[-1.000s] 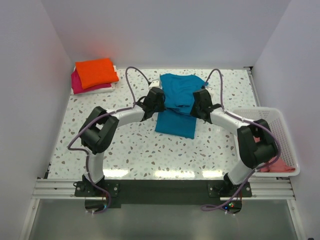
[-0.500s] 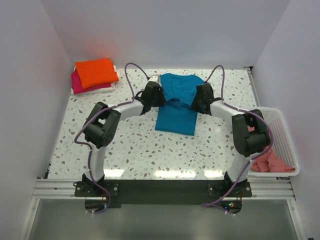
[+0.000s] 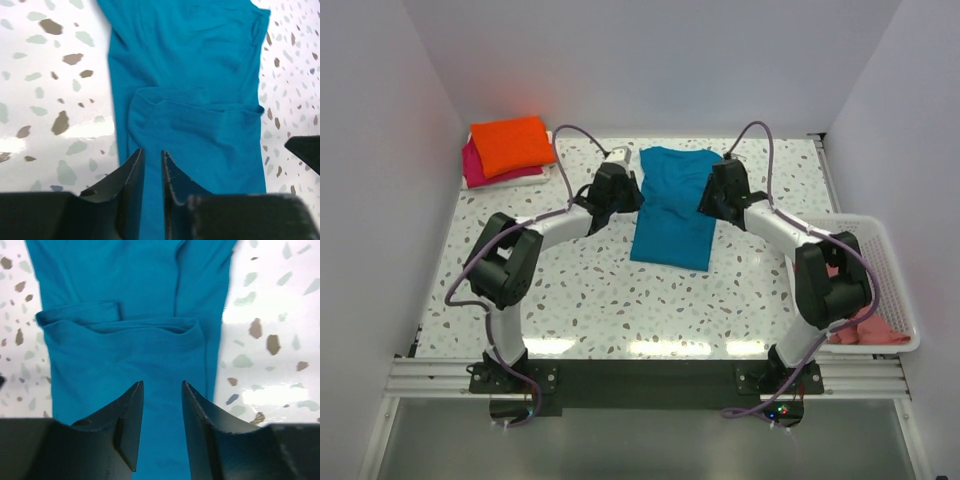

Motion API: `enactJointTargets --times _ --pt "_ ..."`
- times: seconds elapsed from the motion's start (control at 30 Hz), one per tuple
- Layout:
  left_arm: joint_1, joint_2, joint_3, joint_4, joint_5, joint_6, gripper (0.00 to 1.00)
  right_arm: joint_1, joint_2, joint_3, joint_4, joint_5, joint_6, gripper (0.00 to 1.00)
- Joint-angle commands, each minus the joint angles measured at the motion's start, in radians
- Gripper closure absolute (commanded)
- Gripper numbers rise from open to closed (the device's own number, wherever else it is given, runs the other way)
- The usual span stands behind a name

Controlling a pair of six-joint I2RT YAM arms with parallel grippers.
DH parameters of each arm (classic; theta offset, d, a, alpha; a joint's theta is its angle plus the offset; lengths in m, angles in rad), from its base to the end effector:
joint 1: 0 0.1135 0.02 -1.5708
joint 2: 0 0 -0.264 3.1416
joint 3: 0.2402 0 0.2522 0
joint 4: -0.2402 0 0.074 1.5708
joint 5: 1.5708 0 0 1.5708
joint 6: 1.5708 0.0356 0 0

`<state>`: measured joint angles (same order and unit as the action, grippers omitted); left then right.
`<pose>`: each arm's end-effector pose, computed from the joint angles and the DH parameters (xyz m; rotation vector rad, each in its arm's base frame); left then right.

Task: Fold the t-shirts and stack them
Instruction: Fold the tshirt

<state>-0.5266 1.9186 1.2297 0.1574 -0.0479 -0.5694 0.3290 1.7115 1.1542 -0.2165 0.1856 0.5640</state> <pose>0.3740 -0.2155 0.1968 -0.0758 2.1594 -0.5998 0.3566 0.1148 0.2201 0.3650 2.3106 0.2287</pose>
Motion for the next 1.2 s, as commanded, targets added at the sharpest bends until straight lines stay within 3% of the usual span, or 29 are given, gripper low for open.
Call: enactJointTargets --times 0.0,0.07,0.17,0.47,0.9,1.17 --pt "-0.039 -0.012 -0.006 0.073 0.065 -0.001 0.78 0.045 -0.027 -0.01 0.028 -0.026 -0.012 0.61" --pt "-0.041 0.035 0.039 0.07 0.091 0.0 0.86 0.047 0.022 0.027 0.028 -0.061 -0.007 0.68" --pt "-0.039 0.115 0.114 0.064 0.111 0.017 0.91 0.047 0.104 0.088 0.031 -0.095 -0.003 0.71" --pt "0.013 0.299 0.261 0.065 0.103 0.063 0.85 -0.048 0.322 0.262 -0.007 -0.14 -0.007 0.72" --pt "0.042 0.35 0.254 0.036 0.095 0.042 0.79 -0.11 0.358 0.257 -0.017 -0.184 -0.004 0.65" --pt "0.036 0.197 0.079 -0.018 0.001 -0.035 0.8 -0.085 0.28 0.135 -0.018 -0.215 0.001 0.65"
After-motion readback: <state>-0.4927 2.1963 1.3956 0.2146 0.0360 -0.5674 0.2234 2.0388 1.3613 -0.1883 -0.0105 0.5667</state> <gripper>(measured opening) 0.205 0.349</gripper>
